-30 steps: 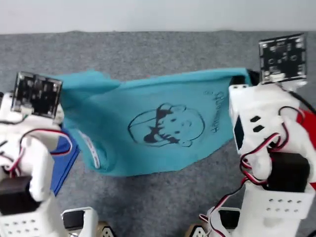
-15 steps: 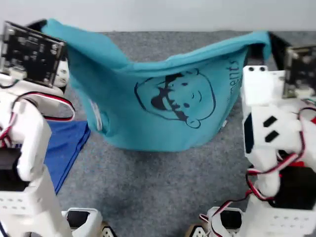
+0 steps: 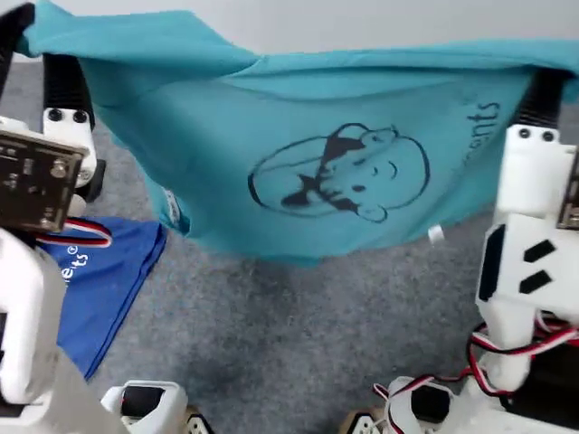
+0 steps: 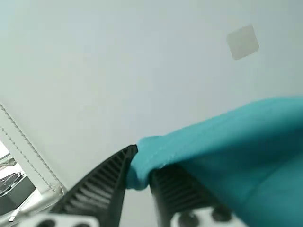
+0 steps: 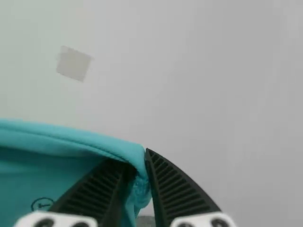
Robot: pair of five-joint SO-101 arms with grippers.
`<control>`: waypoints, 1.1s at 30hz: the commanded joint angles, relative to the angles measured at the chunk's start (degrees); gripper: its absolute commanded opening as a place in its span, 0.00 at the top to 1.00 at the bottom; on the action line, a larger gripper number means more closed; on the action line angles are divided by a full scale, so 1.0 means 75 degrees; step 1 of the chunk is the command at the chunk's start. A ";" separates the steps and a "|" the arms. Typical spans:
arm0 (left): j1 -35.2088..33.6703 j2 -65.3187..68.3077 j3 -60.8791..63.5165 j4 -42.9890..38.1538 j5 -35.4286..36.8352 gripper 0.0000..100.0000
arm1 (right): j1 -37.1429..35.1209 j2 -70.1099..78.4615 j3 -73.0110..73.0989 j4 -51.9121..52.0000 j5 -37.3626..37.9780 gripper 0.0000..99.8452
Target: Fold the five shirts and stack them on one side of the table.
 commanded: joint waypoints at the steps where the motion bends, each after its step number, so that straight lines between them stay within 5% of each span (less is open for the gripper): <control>1: 0.0012 0.0082 -0.0158 0.0012 -0.0082 0.99 | 0.0217 -0.0029 -0.0281 -0.0170 0.0059 0.99; 15: 0.0070 0.0539 -0.0334 -0.0246 0.0410 0.99 | 0.0229 0.0076 -0.0023 -0.0111 0.0082 0.99; 33: 0.0000 -0.0797 -0.2432 0.1606 -0.0481 0.99 | 0.0229 -0.2245 0.0023 0.2245 0.0457 0.99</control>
